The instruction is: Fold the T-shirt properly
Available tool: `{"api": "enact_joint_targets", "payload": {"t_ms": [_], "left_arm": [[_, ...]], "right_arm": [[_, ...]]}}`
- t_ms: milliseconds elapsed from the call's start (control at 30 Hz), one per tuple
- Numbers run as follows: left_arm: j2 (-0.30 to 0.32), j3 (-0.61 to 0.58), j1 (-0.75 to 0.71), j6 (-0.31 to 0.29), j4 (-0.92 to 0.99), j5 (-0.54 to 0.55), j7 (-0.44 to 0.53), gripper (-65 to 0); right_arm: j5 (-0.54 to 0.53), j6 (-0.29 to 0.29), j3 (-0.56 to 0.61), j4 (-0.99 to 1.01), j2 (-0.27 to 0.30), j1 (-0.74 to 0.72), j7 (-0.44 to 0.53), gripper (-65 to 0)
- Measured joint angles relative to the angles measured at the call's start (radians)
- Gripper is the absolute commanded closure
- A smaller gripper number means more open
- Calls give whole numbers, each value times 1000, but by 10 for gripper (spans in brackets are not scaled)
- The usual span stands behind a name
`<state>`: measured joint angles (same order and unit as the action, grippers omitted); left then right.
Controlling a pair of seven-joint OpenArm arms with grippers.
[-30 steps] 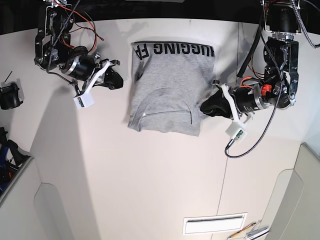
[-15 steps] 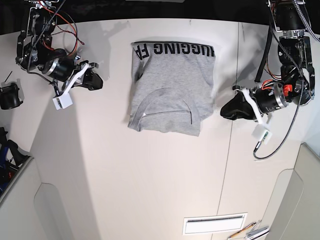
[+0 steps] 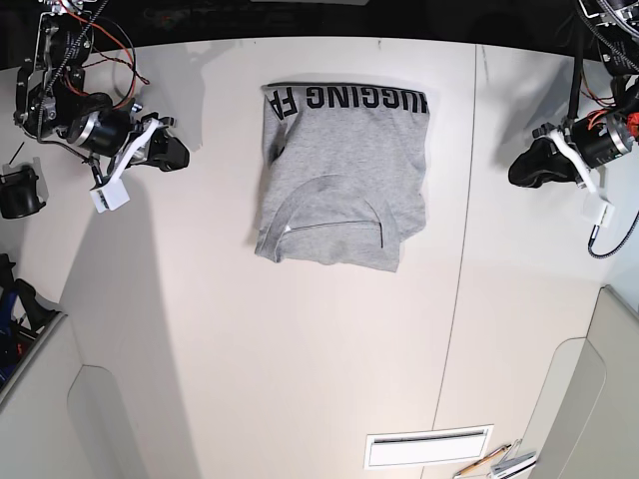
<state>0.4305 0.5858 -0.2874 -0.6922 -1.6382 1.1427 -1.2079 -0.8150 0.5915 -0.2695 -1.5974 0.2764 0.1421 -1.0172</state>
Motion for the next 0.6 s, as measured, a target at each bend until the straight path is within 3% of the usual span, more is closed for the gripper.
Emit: {"api": "enact_joint_targets", "payload": {"t_ms": [333, 600], "left_arm": [[2, 63, -214, -1, -152, 5, -5, -93], [3, 63, -369, 0, -169, 6, -15, -93]], "right_arm": [[-1, 4, 0, -55, 0, 79, -6, 0], [0, 6, 0, -155, 0, 187, -10, 0]]}}
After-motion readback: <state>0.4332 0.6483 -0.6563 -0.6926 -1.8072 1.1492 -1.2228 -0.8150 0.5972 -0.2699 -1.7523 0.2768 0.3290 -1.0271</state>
